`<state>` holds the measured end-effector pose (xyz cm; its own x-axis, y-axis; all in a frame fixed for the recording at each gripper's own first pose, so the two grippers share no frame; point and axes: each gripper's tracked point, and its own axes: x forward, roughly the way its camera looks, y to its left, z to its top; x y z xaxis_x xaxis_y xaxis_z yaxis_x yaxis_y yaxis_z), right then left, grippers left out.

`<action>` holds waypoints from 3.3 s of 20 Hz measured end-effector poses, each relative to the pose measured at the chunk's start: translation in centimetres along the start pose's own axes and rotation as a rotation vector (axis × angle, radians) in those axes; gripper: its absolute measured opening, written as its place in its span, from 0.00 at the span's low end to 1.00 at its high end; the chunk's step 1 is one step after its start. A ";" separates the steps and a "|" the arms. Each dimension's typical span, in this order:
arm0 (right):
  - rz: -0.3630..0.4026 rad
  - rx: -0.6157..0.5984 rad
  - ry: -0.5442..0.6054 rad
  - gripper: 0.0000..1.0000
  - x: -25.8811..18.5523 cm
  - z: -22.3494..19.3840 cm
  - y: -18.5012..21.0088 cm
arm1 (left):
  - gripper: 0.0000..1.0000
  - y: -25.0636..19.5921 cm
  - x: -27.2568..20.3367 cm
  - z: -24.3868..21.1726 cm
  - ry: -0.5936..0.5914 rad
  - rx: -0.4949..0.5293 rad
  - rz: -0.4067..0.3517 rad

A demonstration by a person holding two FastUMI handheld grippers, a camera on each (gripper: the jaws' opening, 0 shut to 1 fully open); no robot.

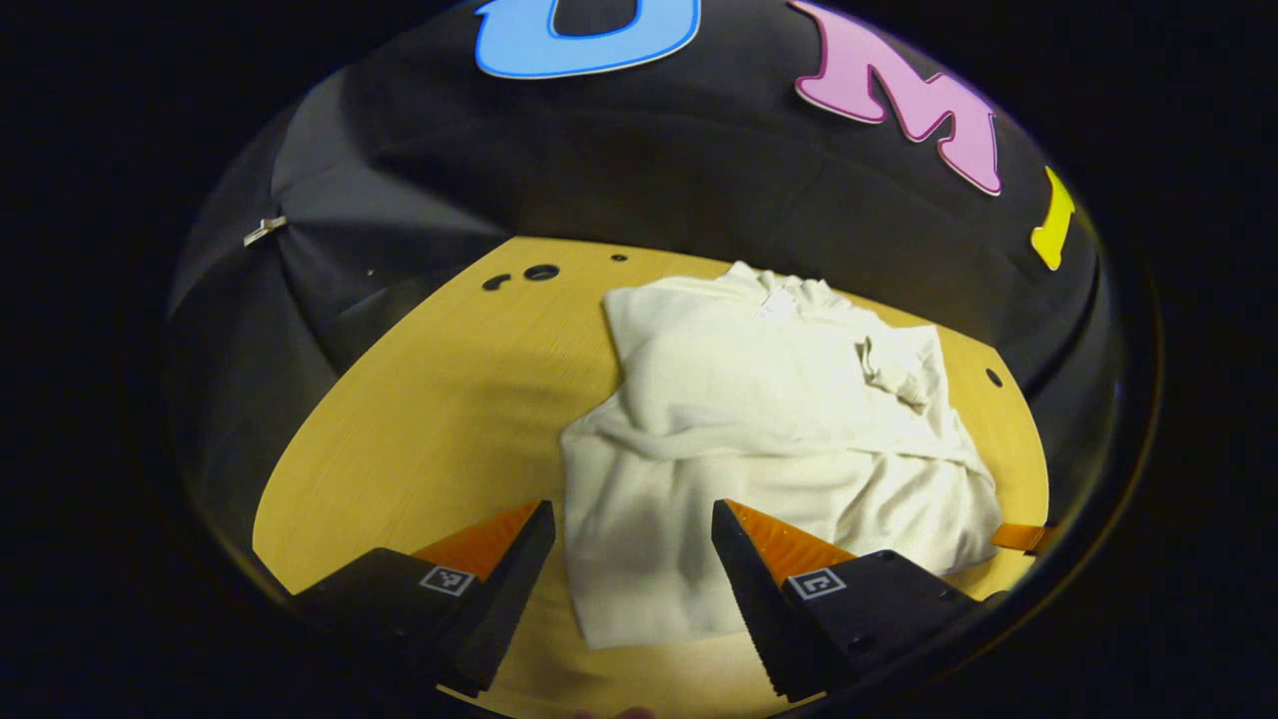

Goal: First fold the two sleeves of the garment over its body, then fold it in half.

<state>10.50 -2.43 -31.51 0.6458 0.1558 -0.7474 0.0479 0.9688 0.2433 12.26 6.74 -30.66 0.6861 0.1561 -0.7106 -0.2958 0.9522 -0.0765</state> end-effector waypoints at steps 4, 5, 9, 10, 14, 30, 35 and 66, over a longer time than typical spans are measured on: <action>-0.003 -0.038 0.029 0.99 1.6 -1.1 1.8 | 0.98 1.1 -0.3 -3.3 0.078 0.025 -0.002; -0.009 -0.047 0.037 0.99 1.9 -1.4 2.1 | 0.98 1.0 -0.1 -3.8 0.088 0.027 -0.007; -0.058 -0.112 0.036 0.99 2.4 -1.3 2.3 | 0.98 0.3 0.5 -5.7 0.134 0.054 -0.027; -0.071 -0.133 0.036 0.99 2.6 -1.3 2.4 | 0.98 0.1 0.6 -6.3 0.153 0.063 -0.031; -0.123 -0.191 0.059 0.99 2.7 -1.8 2.4 | 0.99 -0.4 0.7 -6.7 0.140 0.093 -0.031; 0.035 -0.161 -0.016 0.07 3.5 -2.1 6.3 | 0.10 -5.1 1.6 -6.0 -0.010 0.139 -0.181; 0.041 -0.123 -0.012 0.07 3.5 -1.7 6.3 | 0.07 -5.5 1.4 -5.5 0.001 0.089 -0.180; 0.125 -0.240 -0.368 0.07 8.9 22.6 17.2 | 0.07 -6.7 6.4 22.5 -0.361 -0.052 -0.254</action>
<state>34.27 11.26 -19.96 0.8654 0.2371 -0.4415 -0.1973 0.9710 0.1348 33.59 7.25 -18.97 0.9266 0.0097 -0.3758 -0.1151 0.9590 -0.2589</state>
